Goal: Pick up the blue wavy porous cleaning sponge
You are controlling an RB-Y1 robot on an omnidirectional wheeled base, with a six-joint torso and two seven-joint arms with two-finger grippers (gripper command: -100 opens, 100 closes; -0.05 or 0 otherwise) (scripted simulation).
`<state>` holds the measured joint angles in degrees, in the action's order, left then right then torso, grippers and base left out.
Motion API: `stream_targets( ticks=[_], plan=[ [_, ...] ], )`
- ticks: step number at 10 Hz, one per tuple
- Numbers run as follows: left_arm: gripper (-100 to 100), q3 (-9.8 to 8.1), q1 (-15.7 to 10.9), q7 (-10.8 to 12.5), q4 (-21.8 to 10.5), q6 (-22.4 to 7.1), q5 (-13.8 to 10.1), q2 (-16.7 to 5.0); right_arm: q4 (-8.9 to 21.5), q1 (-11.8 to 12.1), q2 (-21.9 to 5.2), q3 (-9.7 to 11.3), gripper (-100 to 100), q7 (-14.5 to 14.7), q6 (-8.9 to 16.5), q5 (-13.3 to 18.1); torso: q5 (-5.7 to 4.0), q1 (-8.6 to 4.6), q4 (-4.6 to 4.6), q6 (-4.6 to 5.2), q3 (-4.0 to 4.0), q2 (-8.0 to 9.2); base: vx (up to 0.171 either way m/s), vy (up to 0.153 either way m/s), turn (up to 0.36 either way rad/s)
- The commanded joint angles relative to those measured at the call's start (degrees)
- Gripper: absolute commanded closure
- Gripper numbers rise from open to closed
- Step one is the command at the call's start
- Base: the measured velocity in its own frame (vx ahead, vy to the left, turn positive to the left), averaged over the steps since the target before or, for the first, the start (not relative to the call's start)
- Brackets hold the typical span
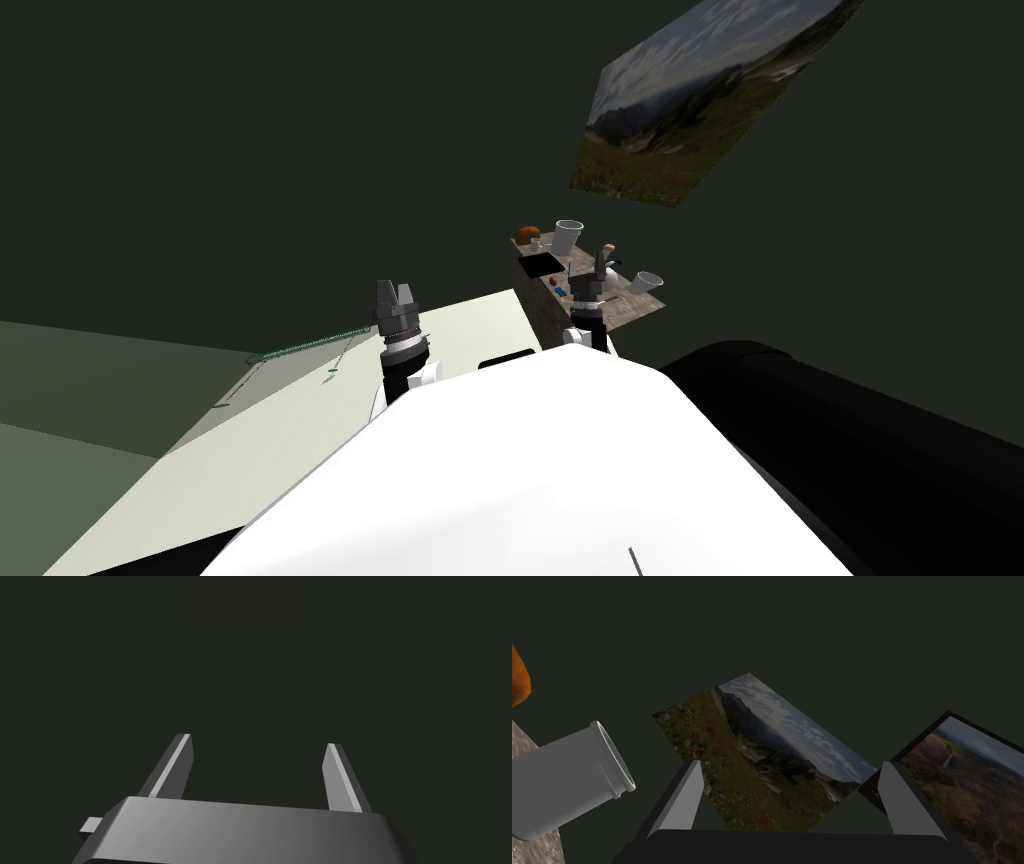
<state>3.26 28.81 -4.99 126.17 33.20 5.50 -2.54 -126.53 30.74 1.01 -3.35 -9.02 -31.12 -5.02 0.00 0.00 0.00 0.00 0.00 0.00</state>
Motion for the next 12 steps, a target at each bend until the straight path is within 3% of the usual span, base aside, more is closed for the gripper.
stream_targets(
  ticks=[1, 5, 12],
  plan=[
    [0, 0.00, 0.00, 0.00, 0.00, 0.00, 0.00, 0.00, 0.70, 0.27, -2.16, -0.29, -100, -0.25, -0.09, -0.13, 0.00, 0.00, 0.00, 0.00, 0.00, 0.00, 0.005, 0.008, -0.014],
    [0, 0.00, 0.00, 0.00, 0.00, 0.00, 0.00, 0.00, 4.63, 1.98, -9.39, -1.81, -100, -1.71, -0.54, -0.79, 0.02, 0.08, -0.02, 0.00, -0.04, -0.07, 0.017, 0.031, -0.019],
    [0, 0.00, 0.00, 0.00, 0.00, 0.00, 0.00, 0.00, 10.65, 5.05, -19.54, -3.94, -100, -3.99, -1.10, -1.67, 0.02, 0.10, -0.02, 0.00, -0.04, -0.07, 0.017, 0.032, -0.002]
  ],
)
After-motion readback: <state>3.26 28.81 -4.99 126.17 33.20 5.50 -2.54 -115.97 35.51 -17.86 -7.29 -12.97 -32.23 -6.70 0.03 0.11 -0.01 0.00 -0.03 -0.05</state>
